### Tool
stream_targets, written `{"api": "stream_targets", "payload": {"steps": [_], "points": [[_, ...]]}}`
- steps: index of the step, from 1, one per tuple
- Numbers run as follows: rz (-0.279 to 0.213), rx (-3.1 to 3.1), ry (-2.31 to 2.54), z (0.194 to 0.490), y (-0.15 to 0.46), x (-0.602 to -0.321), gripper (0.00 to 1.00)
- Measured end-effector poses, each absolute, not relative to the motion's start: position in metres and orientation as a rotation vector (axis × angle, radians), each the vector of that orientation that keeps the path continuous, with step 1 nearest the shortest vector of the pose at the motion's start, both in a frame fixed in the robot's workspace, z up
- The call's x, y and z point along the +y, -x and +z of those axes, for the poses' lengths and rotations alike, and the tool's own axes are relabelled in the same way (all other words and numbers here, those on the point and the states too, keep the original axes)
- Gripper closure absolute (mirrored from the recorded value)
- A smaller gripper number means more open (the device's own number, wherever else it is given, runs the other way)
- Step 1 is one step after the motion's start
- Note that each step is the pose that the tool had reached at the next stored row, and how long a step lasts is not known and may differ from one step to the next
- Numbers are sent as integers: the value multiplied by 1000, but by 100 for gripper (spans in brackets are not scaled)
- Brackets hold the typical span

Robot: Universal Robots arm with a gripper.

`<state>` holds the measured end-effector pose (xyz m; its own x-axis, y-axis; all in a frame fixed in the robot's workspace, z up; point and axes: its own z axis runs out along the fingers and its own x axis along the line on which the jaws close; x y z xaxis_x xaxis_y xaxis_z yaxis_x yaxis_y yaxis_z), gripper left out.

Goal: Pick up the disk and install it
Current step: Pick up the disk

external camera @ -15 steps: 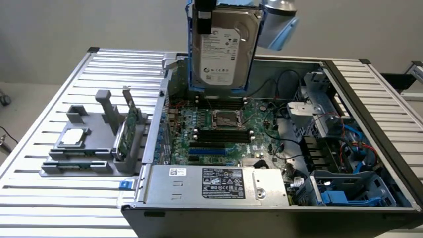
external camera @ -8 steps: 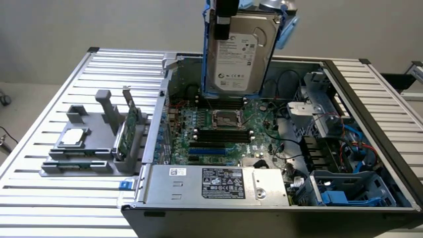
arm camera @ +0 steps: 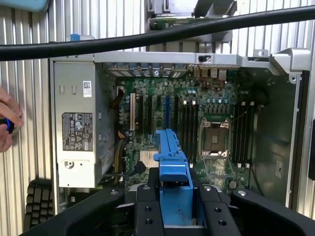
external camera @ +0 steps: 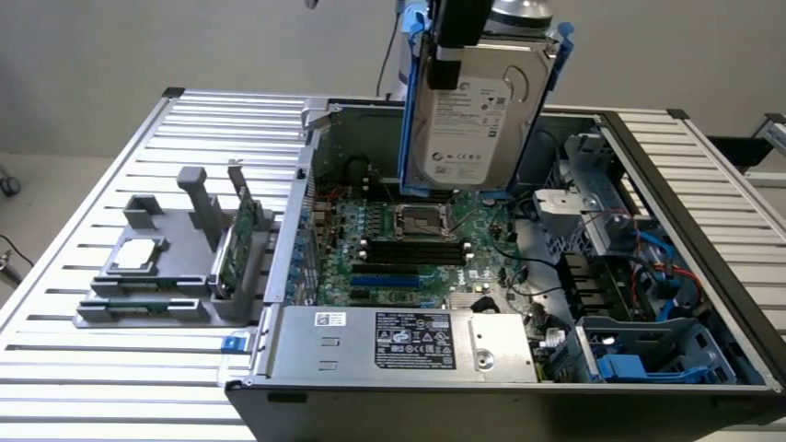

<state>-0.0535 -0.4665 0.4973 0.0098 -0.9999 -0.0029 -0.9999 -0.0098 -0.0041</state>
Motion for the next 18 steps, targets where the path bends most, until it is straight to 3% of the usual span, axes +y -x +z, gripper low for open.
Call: {"api": "stream_targets", "payload": {"steps": [18], "points": [[-1, 2207, 2229, 493, 8, -518, 67]]}}
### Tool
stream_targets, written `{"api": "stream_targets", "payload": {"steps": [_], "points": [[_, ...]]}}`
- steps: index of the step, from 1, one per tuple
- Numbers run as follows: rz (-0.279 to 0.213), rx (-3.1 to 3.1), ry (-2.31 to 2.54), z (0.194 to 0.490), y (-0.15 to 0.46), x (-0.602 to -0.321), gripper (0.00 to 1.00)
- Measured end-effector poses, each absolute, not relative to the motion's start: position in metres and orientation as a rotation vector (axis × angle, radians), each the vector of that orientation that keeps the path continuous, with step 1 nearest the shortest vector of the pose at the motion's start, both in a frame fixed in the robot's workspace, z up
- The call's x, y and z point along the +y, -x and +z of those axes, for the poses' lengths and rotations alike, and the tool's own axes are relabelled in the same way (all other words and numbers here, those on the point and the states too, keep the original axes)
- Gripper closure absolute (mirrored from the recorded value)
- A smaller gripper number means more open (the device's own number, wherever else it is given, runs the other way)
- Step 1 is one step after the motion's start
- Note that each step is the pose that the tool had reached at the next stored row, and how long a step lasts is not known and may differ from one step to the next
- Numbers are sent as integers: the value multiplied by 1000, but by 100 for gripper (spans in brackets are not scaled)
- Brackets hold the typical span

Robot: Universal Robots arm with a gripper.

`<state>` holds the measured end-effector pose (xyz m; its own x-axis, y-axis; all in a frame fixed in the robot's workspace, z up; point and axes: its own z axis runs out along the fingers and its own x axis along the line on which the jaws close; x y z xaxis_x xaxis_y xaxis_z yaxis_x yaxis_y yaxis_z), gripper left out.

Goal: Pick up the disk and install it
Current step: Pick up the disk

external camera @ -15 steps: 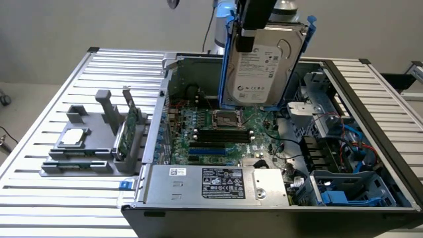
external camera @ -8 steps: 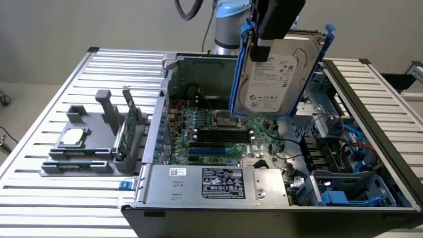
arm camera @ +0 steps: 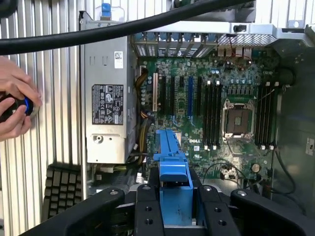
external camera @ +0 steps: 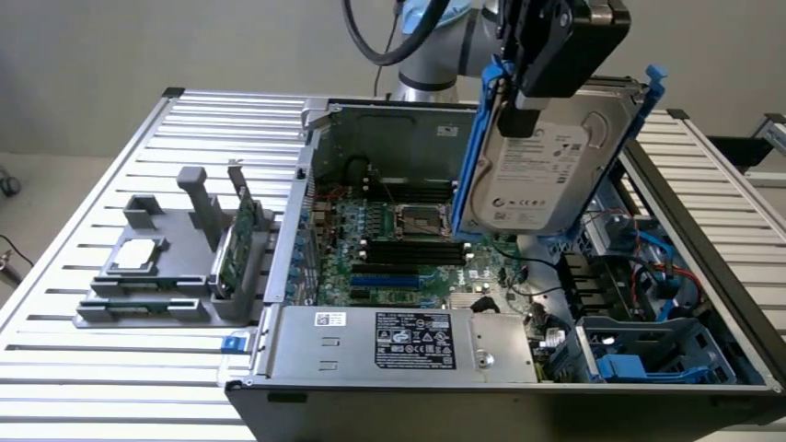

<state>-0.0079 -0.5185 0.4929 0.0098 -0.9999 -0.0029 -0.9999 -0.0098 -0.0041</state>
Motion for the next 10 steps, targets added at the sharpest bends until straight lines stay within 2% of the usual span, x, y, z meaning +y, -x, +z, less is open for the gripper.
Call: {"api": "stream_targets", "payload": {"steps": [10], "points": [[-1, 2207, 2229, 490, -18, -548, 67]]}}
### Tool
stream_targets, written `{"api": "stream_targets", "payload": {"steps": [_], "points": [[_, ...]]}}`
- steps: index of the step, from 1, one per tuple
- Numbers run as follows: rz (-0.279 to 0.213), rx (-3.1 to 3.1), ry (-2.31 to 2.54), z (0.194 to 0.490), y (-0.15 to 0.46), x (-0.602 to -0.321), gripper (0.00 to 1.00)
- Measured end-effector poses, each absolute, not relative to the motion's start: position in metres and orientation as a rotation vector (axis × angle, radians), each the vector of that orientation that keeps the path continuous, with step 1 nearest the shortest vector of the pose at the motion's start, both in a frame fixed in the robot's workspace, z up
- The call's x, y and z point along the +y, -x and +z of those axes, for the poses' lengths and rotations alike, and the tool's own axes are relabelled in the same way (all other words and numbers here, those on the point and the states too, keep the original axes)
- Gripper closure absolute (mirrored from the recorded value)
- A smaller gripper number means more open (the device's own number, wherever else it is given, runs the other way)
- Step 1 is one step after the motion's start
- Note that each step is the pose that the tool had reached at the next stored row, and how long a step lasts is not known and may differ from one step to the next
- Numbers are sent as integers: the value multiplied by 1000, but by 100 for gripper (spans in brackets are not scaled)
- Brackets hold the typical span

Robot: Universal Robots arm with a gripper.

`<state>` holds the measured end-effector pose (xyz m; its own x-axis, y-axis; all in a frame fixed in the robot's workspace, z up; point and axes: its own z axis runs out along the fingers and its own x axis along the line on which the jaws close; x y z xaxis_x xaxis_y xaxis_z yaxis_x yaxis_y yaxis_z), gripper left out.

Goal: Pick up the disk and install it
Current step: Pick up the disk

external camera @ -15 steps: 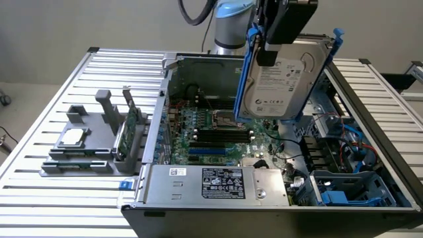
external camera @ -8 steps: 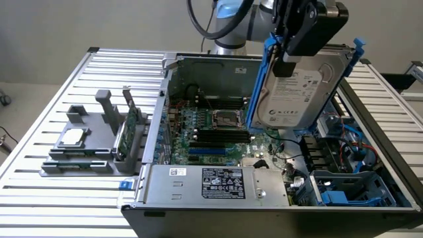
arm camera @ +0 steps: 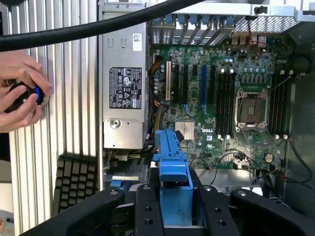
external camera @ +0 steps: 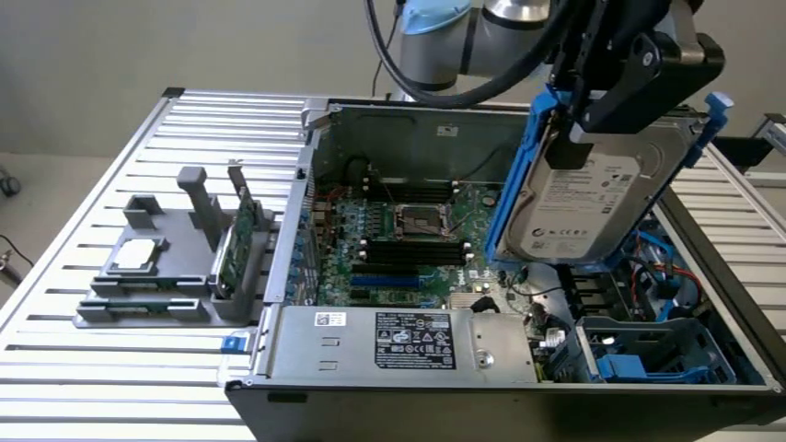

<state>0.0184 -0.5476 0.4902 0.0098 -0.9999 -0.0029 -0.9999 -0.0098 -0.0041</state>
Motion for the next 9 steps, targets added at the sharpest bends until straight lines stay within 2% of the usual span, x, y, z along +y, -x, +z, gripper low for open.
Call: {"api": "stream_targets", "payload": {"steps": [9], "points": [[-1, 2207, 2229, 487, -45, -572, 67]]}}
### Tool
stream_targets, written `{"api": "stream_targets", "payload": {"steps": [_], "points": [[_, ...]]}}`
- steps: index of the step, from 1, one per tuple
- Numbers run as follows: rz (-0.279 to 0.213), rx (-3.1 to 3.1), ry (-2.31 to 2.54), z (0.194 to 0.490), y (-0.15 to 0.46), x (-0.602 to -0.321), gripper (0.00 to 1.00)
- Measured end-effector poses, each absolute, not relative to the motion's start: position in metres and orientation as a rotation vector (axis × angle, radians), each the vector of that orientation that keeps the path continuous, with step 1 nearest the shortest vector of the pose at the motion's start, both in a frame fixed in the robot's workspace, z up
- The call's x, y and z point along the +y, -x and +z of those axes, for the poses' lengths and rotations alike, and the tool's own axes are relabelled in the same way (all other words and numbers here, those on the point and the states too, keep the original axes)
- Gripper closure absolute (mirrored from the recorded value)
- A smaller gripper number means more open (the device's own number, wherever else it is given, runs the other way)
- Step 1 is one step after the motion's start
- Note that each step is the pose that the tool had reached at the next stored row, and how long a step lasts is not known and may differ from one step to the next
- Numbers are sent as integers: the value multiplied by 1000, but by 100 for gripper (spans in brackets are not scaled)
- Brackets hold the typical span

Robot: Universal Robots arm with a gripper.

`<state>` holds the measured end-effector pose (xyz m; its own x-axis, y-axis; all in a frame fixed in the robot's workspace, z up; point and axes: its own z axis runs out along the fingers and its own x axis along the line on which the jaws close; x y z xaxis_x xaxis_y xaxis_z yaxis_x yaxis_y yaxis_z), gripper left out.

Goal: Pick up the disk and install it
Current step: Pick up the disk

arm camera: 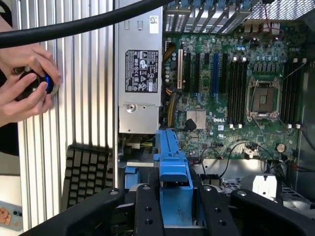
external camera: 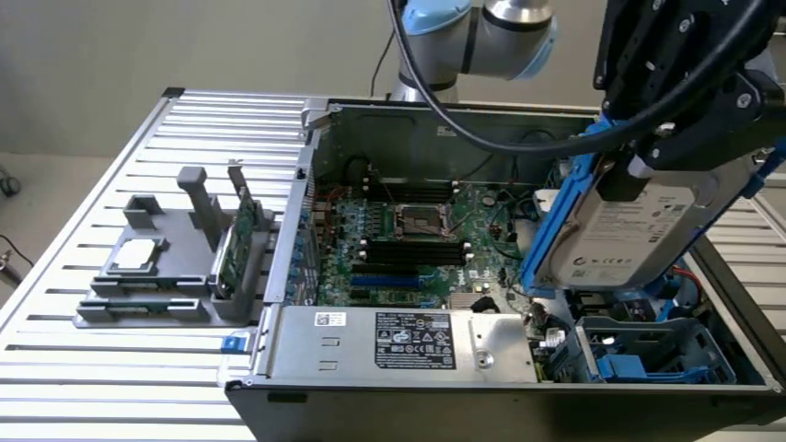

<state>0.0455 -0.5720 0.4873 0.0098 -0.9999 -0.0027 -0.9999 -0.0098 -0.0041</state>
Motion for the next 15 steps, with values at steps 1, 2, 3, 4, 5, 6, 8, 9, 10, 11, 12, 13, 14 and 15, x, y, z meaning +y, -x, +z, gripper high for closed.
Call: {"api": "stream_targets", "payload": {"steps": [1, 2, 3, 4, 5, 6, 8, 9, 10, 11, 12, 13, 14, 15], "points": [[-1, 2207, 2229, 487, -49, -574, 67], [-1, 2207, 2229, 486, -54, -576, 67], [-1, 2207, 2229, 486, -59, -577, 67], [-1, 2207, 2229, 485, -63, -579, 67], [-1, 2207, 2229, 485, -68, -580, 67], [-1, 2207, 2229, 484, -72, -581, 67], [-1, 2207, 2229, 483, -81, -583, 67], [-1, 2207, 2229, 482, -86, -584, 67], [-1, 2207, 2229, 481, -90, -586, 67], [-1, 2207, 2229, 480, -93, -587, 67], [-1, 2207, 2229, 479, -95, -589, 67], [0, 2207, 2228, 479, -97, -590, 67], [1, 2206, 2228, 478, -99, -592, 67], [3, 2205, 2227, 477, -100, -594, 67]]}}
